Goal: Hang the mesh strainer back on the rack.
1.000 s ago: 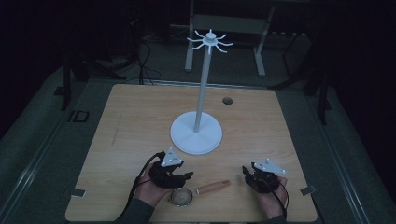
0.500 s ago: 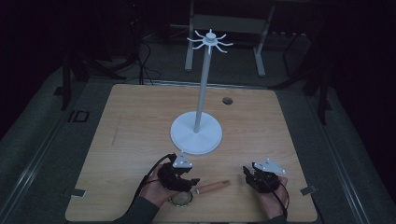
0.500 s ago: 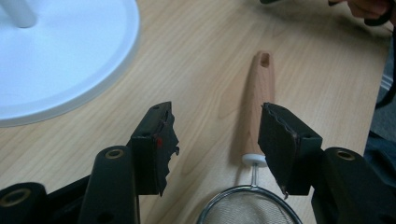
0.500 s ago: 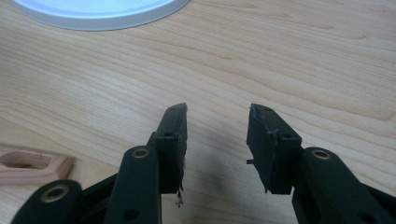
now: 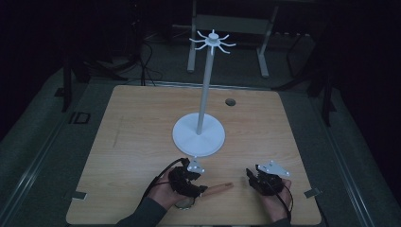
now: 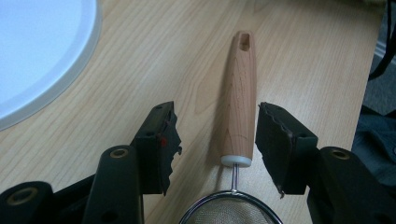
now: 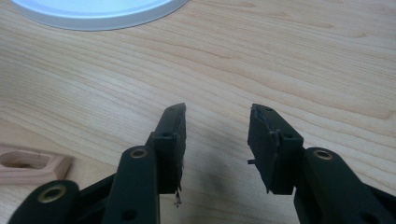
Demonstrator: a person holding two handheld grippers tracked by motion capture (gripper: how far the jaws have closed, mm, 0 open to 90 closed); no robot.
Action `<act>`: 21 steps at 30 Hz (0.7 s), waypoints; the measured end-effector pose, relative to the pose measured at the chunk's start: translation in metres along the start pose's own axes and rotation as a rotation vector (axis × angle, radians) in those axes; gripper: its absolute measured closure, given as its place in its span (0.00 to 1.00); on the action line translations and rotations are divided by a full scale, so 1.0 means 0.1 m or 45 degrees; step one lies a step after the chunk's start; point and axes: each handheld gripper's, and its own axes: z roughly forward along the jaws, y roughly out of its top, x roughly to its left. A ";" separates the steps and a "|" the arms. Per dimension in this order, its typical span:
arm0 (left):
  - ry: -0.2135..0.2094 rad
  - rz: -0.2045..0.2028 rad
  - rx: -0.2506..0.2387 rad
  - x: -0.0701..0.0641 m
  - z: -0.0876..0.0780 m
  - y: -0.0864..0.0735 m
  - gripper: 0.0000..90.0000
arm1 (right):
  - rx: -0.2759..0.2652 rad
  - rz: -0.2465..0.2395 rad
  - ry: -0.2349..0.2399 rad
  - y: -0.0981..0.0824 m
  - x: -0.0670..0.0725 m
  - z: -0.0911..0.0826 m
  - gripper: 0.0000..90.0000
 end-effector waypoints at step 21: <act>-0.048 0.053 0.162 -0.06 0.17 0.12 0.57 | 0.001 -0.001 0.003 0.00 0.00 0.00 0.61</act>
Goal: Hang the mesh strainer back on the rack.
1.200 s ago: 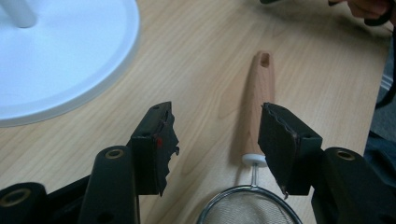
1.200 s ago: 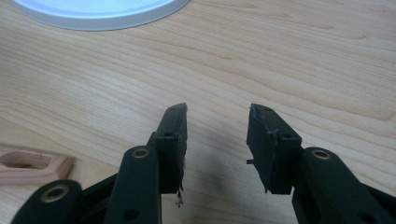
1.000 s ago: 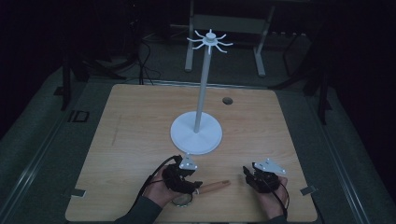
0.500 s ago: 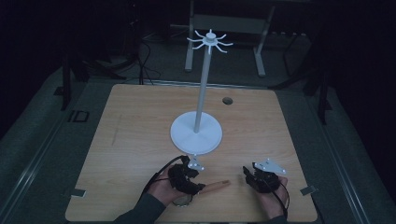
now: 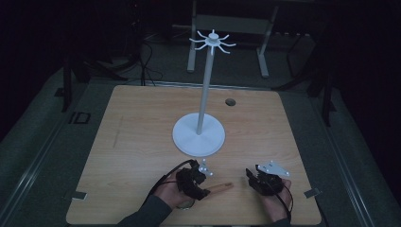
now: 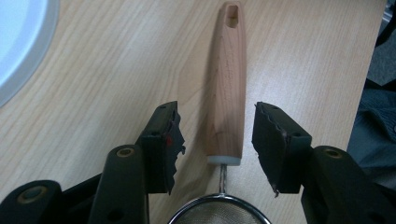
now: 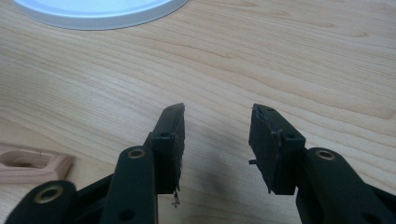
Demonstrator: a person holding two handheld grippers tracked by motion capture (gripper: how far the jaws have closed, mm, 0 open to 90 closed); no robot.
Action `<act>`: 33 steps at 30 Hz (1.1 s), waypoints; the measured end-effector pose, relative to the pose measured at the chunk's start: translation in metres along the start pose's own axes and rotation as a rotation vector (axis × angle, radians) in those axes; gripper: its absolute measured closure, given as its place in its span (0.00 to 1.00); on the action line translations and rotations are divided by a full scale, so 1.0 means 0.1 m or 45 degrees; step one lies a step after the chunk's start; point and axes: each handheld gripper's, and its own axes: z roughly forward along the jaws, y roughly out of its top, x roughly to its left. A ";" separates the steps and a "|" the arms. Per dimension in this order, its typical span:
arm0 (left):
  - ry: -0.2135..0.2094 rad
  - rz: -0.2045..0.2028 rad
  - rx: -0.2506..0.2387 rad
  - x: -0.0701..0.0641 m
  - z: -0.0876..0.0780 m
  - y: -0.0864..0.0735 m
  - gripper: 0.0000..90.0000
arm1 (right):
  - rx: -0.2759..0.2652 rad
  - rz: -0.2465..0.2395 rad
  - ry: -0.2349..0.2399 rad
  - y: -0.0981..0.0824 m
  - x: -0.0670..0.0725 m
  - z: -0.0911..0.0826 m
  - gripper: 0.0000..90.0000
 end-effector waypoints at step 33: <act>0.103 -0.041 0.182 0.20 0.04 -0.13 0.76 | -0.002 0.012 0.003 0.00 0.00 -0.01 0.61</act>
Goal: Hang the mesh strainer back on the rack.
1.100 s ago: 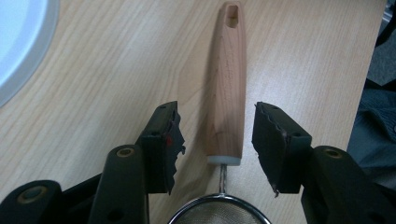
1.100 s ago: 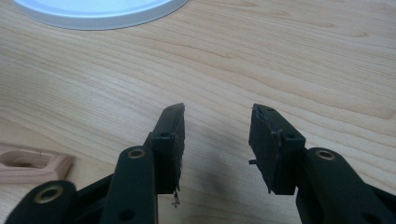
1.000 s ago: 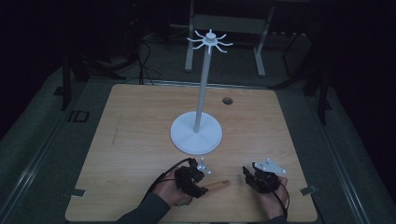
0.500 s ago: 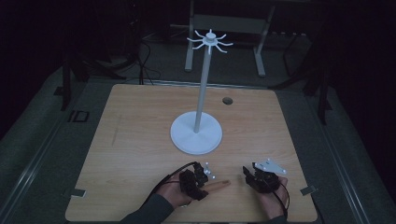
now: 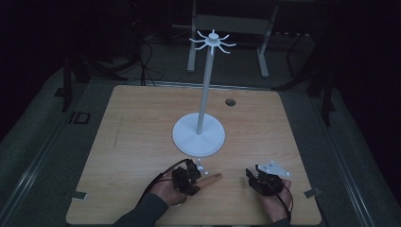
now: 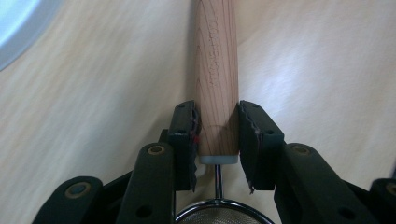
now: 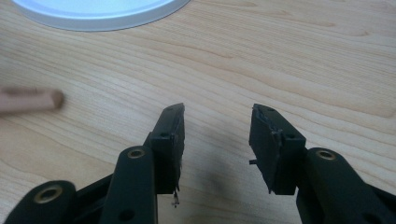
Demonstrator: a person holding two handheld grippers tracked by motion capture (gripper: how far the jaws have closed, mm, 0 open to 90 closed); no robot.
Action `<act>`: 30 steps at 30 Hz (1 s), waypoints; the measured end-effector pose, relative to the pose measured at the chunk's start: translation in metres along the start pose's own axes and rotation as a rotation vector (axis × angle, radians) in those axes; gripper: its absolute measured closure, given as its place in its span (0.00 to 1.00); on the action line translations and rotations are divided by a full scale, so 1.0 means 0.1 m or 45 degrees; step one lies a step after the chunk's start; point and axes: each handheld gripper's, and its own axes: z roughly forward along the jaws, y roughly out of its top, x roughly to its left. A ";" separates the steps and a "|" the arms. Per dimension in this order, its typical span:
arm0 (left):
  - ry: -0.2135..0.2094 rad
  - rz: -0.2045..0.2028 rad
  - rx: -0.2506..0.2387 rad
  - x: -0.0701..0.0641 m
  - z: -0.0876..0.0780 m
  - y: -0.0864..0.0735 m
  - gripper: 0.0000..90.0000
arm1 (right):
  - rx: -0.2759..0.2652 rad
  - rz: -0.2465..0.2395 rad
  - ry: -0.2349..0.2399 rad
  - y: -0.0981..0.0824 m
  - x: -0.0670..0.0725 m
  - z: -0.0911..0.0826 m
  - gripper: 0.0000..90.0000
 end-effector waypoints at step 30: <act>-0.029 -0.174 0.071 0.39 0.00 -0.09 0.76 | -0.006 -0.002 -0.004 0.00 0.00 0.00 0.59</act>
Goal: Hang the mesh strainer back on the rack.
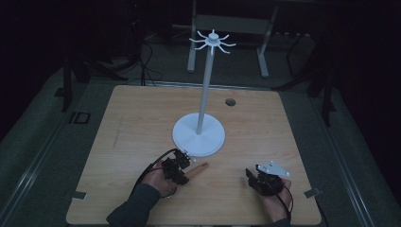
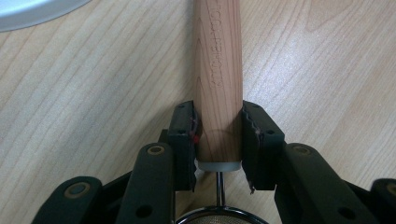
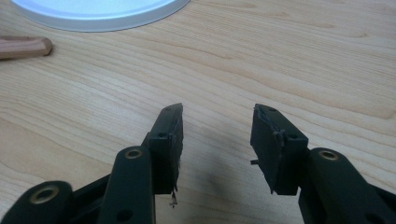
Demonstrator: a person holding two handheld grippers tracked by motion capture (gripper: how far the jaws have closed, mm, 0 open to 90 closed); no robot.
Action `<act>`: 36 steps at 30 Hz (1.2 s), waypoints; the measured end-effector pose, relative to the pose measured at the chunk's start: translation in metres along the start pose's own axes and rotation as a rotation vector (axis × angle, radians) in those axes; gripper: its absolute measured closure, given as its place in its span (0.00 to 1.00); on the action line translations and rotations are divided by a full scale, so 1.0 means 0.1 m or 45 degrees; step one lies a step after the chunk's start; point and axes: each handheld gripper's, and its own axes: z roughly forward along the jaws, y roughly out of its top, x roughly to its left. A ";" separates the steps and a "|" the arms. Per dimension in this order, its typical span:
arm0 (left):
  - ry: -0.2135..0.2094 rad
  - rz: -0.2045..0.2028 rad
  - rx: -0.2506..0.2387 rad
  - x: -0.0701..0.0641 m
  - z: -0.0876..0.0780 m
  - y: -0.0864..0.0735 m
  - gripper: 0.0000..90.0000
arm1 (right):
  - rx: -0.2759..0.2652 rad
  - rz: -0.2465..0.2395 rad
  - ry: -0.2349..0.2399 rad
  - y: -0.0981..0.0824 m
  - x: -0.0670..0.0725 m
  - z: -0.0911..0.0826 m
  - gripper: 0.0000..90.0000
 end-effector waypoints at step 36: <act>0.111 -0.132 -0.341 0.04 -0.40 -0.07 0.76 | -0.103 0.011 -0.059 -0.01 -0.12 -0.01 0.53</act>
